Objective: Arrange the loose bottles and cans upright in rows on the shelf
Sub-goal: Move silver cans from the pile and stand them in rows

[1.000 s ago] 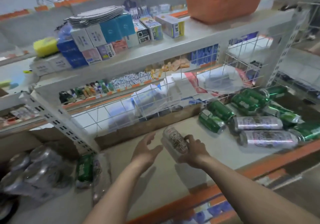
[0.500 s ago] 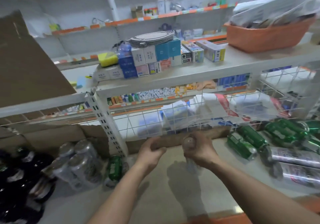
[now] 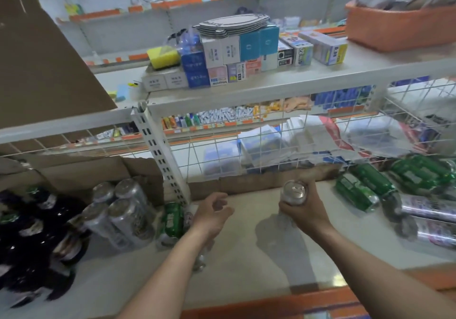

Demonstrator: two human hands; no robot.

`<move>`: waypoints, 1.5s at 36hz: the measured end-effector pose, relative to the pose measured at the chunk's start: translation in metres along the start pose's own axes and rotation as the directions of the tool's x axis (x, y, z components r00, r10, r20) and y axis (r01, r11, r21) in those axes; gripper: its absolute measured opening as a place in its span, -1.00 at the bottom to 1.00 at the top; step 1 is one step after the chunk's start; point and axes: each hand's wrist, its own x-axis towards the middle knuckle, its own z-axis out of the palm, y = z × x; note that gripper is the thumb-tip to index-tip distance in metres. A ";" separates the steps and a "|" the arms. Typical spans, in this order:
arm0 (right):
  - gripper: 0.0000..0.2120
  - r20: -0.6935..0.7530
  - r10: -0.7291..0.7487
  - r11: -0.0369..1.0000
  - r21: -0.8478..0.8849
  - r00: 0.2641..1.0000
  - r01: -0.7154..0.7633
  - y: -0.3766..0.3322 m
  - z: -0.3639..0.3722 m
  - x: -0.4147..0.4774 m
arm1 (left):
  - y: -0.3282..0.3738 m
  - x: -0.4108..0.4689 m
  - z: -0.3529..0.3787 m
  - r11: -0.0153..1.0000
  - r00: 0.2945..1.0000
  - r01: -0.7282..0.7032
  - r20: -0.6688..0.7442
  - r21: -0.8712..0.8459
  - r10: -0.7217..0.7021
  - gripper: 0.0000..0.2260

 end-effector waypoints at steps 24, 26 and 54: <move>-0.20 0.487 -0.053 0.942 -0.266 0.872 0.206 -0.098 0.132 -0.062 | -0.031 -0.040 -0.106 0.982 0.986 -0.062 -0.162 -0.176 0.034 -0.69; -0.20 0.543 0.086 0.942 -0.318 0.835 0.110 -0.094 0.158 -0.076 | -0.052 -0.050 -0.118 0.984 0.981 -0.030 -0.192 -0.173 -0.004 -0.68; -0.74 0.287 0.011 0.909 -0.402 0.958 0.110 -0.119 0.113 -0.048 | -0.044 -0.023 -0.107 0.982 0.999 -0.033 -0.045 -0.187 0.025 -0.62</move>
